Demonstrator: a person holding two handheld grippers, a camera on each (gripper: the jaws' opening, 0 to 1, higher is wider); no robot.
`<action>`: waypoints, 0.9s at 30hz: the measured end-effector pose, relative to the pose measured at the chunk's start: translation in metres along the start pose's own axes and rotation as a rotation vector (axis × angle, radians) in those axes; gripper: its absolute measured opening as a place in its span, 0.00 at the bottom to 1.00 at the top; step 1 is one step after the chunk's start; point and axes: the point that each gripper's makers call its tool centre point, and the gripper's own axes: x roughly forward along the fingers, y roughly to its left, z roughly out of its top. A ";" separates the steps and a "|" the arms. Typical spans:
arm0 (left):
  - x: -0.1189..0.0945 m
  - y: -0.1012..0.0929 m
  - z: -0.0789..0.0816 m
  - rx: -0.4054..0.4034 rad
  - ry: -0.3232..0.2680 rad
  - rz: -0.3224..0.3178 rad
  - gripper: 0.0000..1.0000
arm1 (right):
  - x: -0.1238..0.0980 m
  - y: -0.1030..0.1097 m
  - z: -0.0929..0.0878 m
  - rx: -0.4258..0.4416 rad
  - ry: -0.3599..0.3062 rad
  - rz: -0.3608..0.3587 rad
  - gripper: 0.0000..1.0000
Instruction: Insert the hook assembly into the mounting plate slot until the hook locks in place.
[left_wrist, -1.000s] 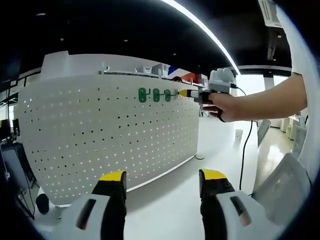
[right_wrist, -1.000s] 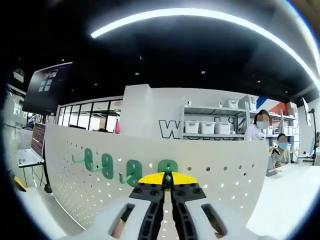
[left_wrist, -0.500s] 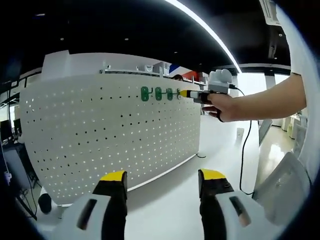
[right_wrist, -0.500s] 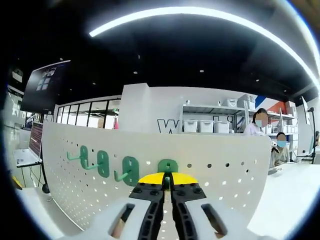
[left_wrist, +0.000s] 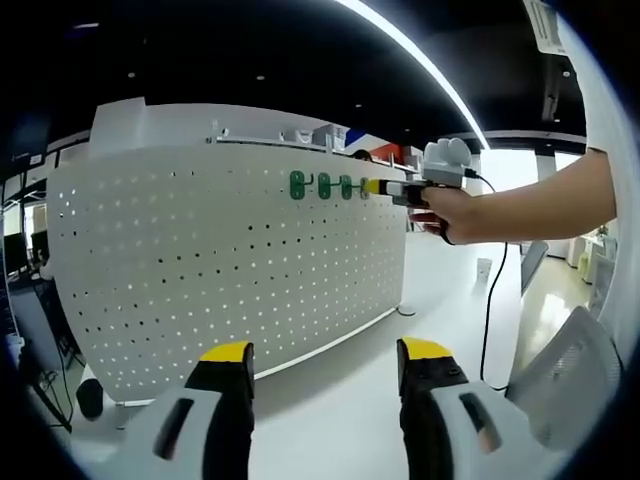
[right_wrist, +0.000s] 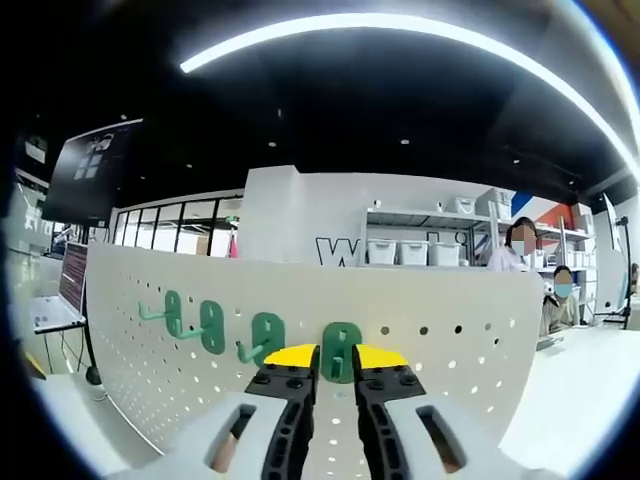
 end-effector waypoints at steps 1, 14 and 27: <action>0.000 0.000 0.000 -0.001 -0.001 0.000 0.59 | -0.001 0.001 -0.002 -0.002 0.007 0.005 0.16; 0.000 -0.001 0.001 -0.002 -0.005 -0.004 0.59 | -0.006 0.002 -0.012 0.006 0.058 0.017 0.26; 0.001 0.004 0.007 -0.029 -0.032 0.002 0.59 | -0.027 0.027 -0.015 0.089 0.046 0.188 0.26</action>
